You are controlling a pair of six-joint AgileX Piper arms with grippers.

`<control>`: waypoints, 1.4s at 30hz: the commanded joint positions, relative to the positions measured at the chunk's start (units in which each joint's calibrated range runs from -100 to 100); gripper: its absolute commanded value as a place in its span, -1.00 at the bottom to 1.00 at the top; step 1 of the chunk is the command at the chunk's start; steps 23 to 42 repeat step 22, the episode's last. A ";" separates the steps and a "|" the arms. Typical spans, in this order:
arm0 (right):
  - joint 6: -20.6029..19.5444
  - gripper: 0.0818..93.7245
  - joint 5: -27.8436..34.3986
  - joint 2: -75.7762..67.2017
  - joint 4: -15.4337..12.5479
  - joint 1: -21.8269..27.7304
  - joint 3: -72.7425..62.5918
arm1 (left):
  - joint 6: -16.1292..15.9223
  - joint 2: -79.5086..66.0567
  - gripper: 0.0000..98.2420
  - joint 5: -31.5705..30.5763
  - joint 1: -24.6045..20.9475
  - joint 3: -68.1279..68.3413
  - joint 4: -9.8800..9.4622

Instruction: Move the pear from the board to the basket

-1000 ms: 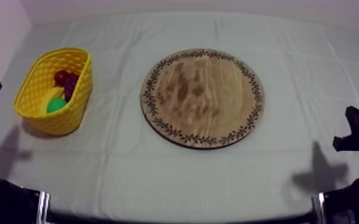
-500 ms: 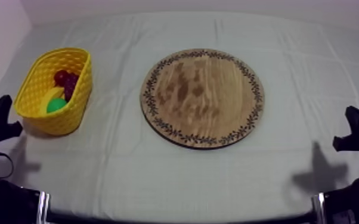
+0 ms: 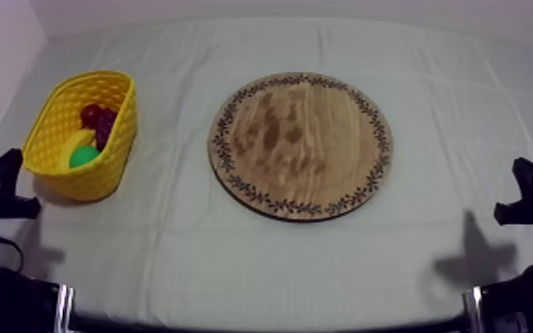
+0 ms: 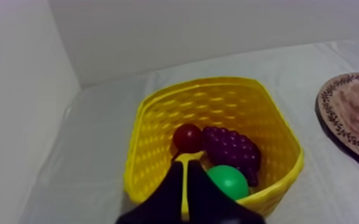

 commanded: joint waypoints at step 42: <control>0.01 -0.99 -0.01 -0.05 0.02 -0.07 0.05 | 1.96 -0.10 -1.00 1.38 0.21 -0.11 -0.20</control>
